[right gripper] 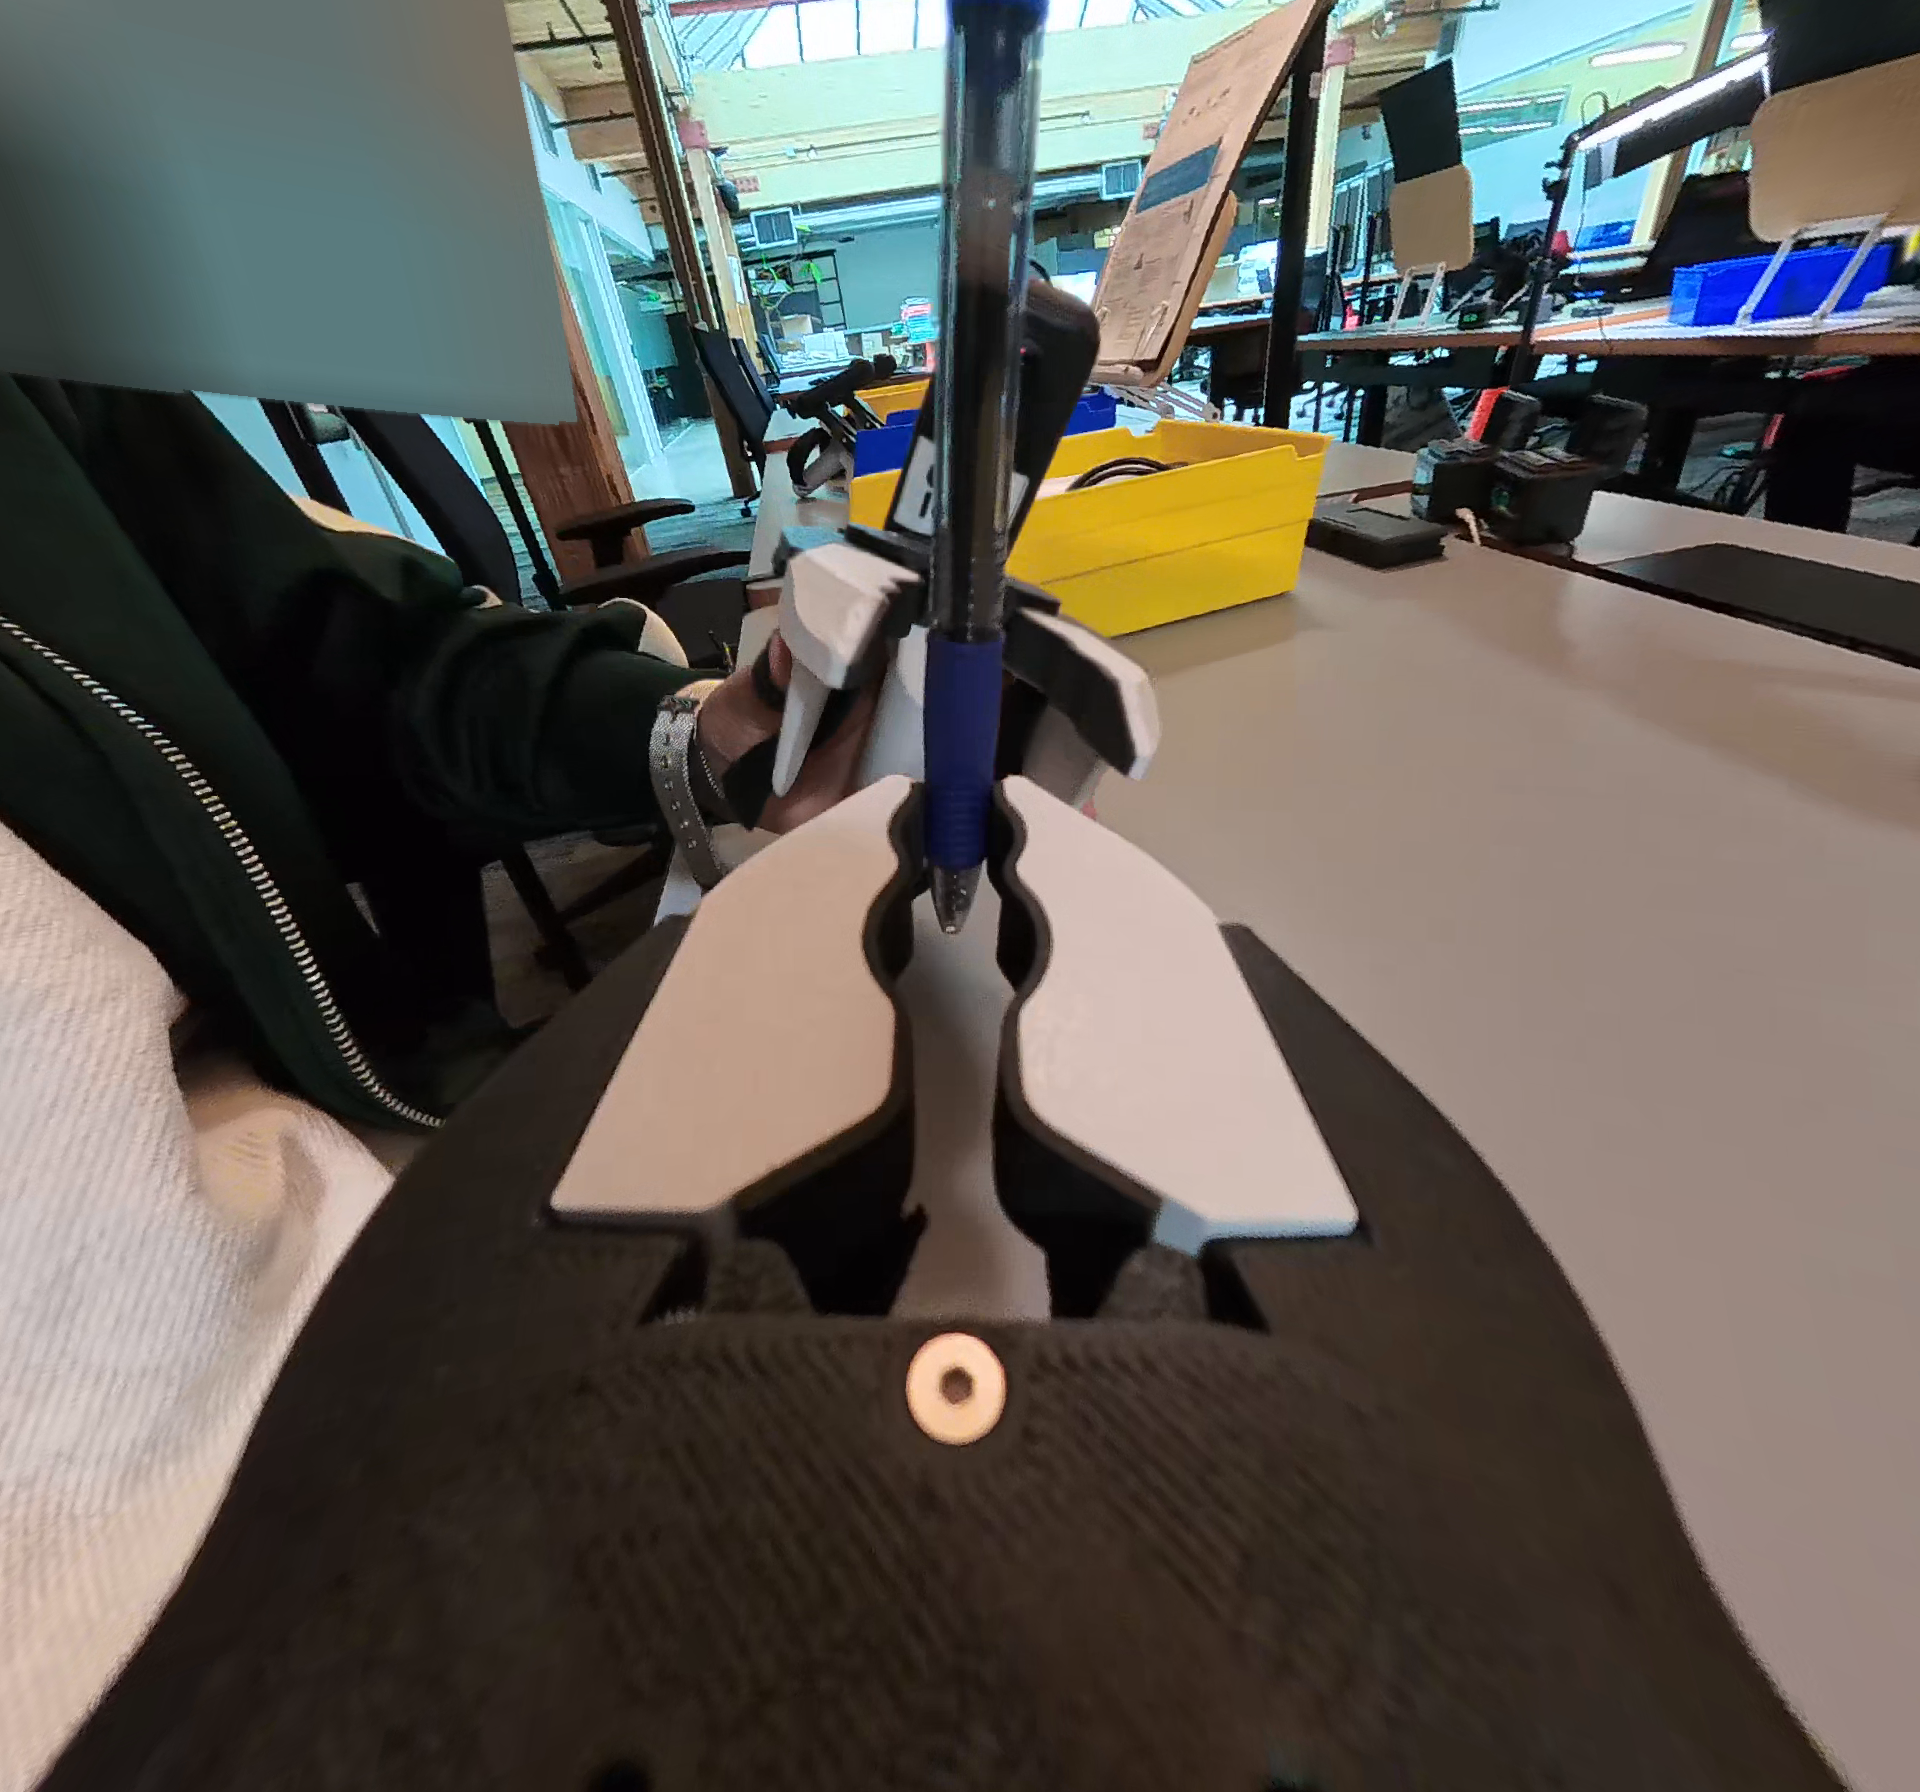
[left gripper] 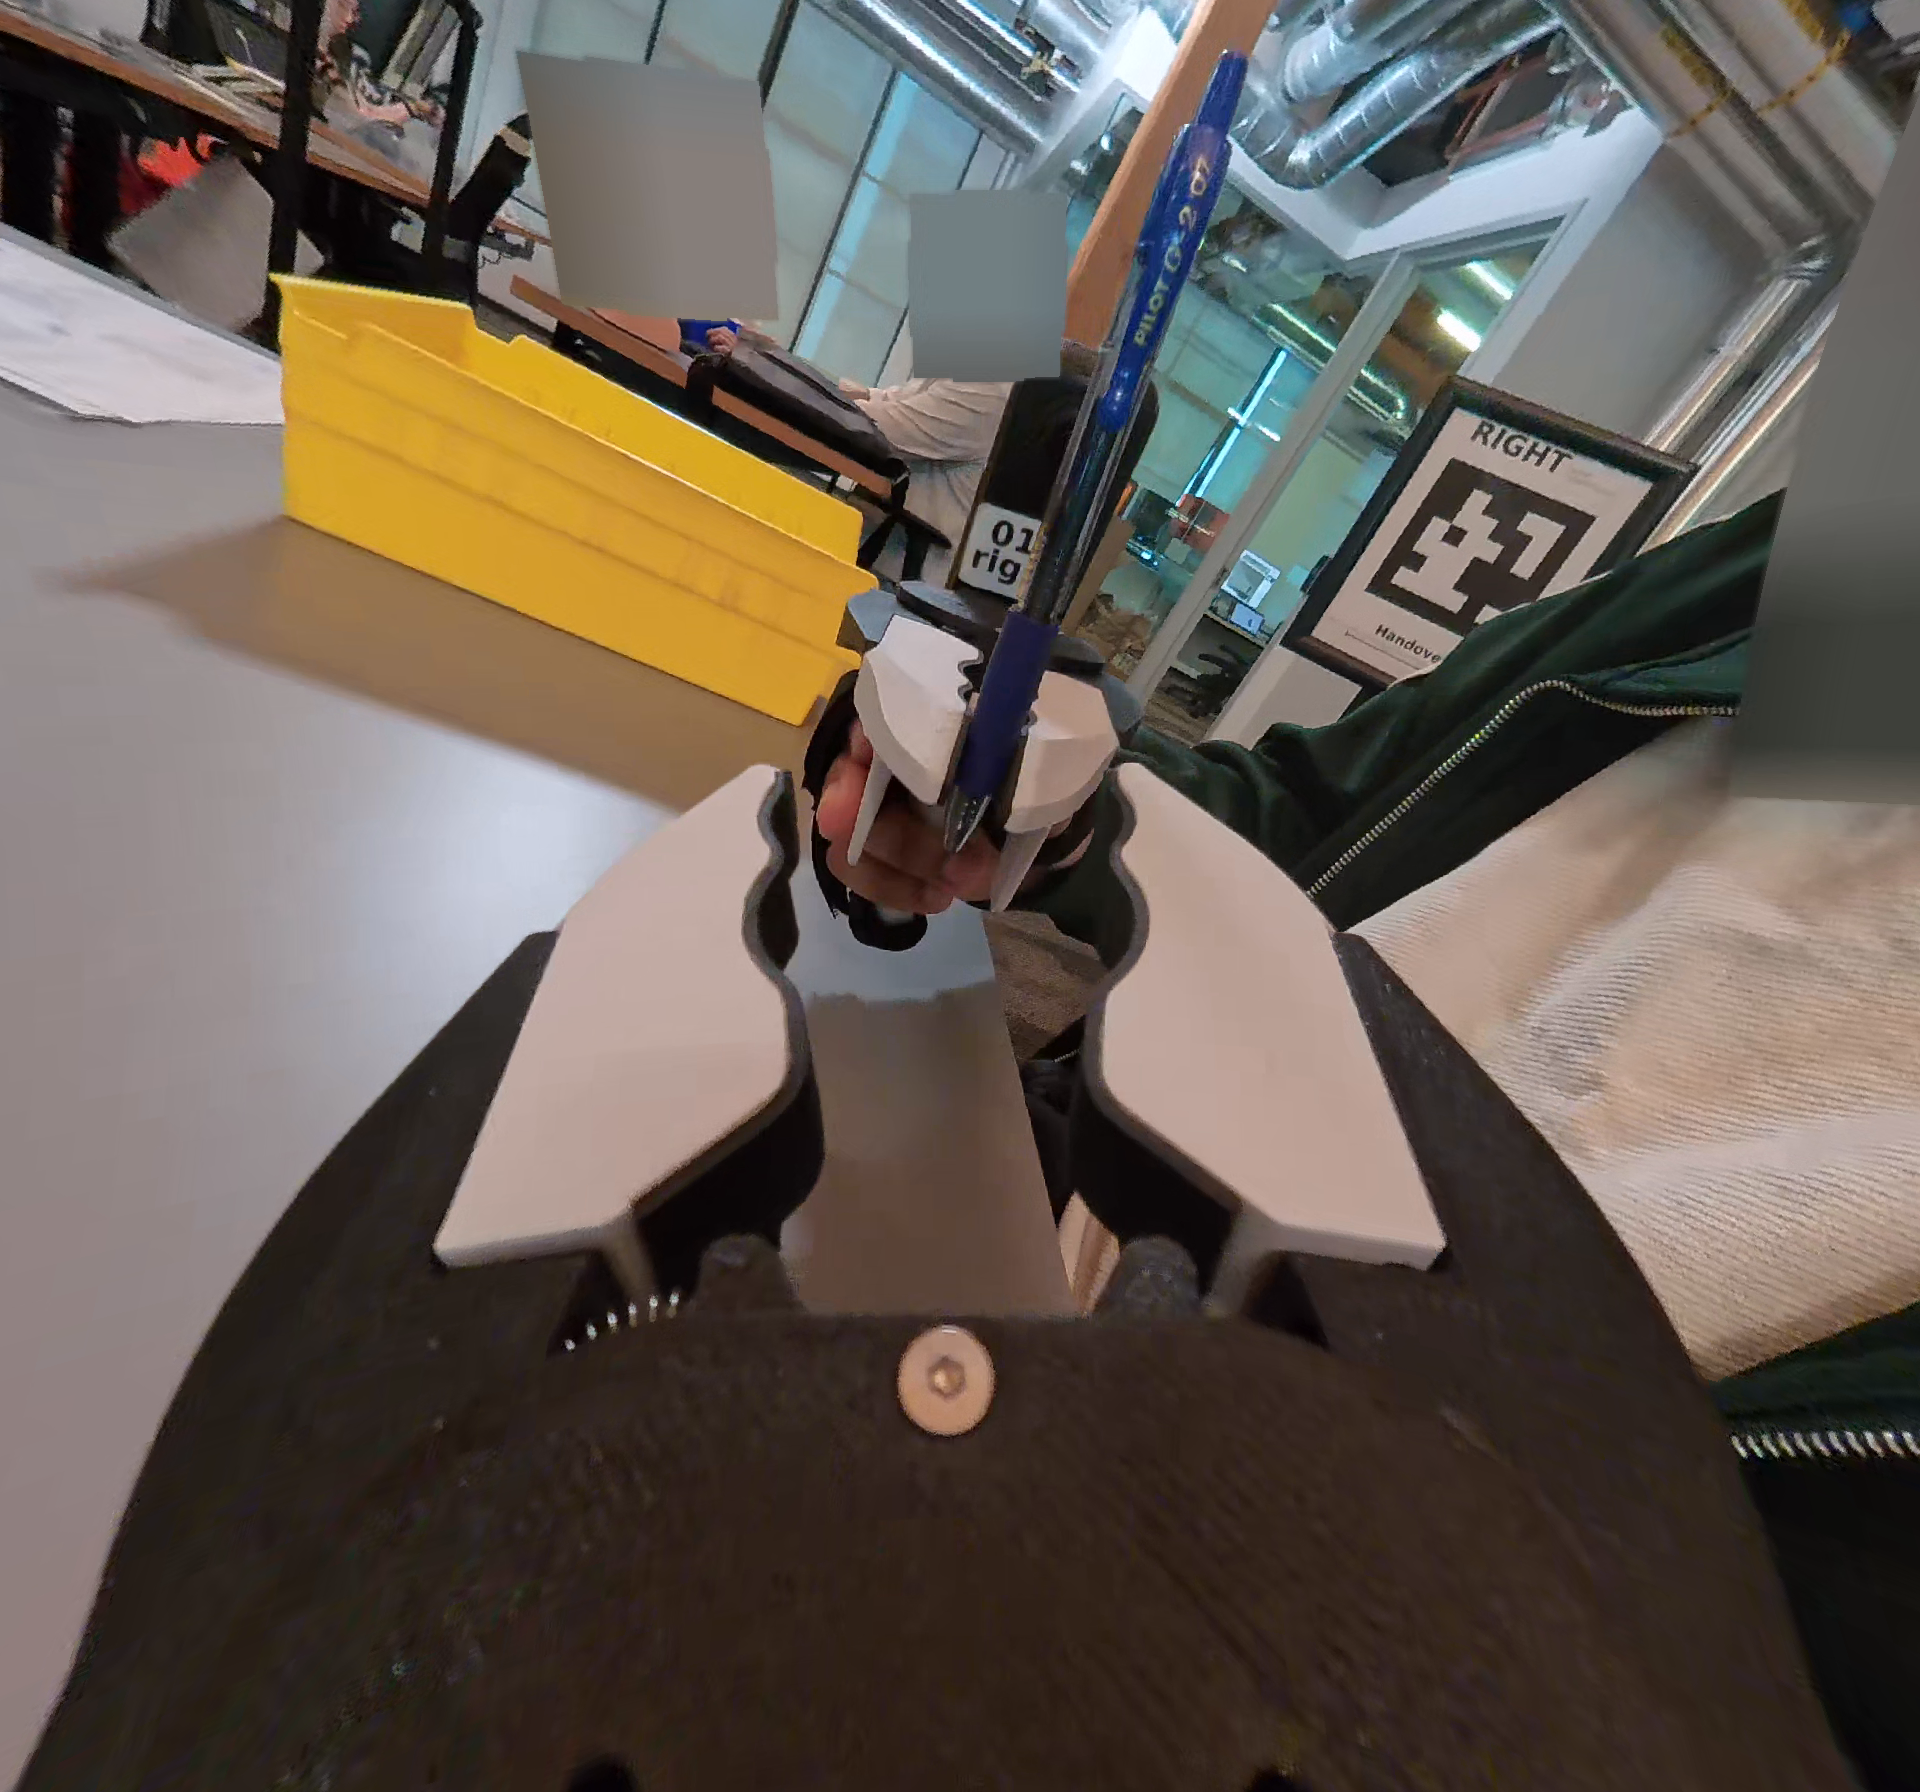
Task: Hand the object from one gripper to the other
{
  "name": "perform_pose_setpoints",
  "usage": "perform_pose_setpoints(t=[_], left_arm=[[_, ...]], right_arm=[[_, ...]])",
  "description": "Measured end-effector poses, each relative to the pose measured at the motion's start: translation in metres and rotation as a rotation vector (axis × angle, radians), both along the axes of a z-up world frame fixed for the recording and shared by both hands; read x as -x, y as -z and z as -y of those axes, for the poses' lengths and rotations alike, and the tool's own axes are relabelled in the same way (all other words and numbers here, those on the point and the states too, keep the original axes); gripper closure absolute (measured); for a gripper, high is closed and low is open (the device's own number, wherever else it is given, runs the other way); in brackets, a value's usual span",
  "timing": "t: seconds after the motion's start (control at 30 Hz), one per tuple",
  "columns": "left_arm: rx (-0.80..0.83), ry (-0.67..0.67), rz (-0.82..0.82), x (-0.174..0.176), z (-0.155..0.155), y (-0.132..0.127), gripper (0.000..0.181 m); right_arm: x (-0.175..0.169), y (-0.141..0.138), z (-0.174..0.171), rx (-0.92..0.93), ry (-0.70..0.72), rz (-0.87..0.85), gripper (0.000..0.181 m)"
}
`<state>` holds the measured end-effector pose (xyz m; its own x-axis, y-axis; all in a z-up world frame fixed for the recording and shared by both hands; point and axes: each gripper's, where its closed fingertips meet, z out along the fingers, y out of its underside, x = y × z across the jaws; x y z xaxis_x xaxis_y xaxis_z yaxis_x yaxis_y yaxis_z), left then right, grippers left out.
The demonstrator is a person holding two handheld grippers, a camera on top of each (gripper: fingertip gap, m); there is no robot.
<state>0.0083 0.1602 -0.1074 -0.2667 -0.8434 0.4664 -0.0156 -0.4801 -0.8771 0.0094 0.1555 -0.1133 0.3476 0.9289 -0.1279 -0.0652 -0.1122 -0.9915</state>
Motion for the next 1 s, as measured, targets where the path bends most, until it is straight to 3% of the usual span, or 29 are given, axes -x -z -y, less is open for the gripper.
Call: perform_pose_setpoints(t=[0.33, 0.57, 0.7, 0.93, 0.97, 1.0], left_arm=[[-0.179, -0.097, 0.070, 0.003, 0.013, -0.040, 0.147], [-0.207, -0.139, 0.066, -0.001, 0.017, -0.045, 0.155], [-0.216, -0.152, 0.065, 0.000, 0.017, -0.046, 0.171], [-0.219, -0.141, 0.048, -0.001, 0.015, -0.041, 0.171], [-0.223, -0.136, 0.050, 0.000, 0.015, -0.040, 0.171], [-0.227, -0.134, 0.050, 0.000, 0.015, -0.040, 0.171]], right_arm=[[0.021, 0.012, 0.007, 0.026, -0.046, 0.042, 0.170], [0.028, 0.016, 0.010, 0.007, -0.052, 0.077, 0.170], [0.030, 0.017, 0.010, 0.004, -0.054, 0.084, 0.170], [0.030, 0.022, 0.010, 0.035, -0.064, 0.078, 0.170], [0.030, 0.022, 0.009, 0.050, -0.063, 0.071, 0.163], [0.029, 0.023, 0.005, 0.063, -0.048, 0.063, 0.145]])
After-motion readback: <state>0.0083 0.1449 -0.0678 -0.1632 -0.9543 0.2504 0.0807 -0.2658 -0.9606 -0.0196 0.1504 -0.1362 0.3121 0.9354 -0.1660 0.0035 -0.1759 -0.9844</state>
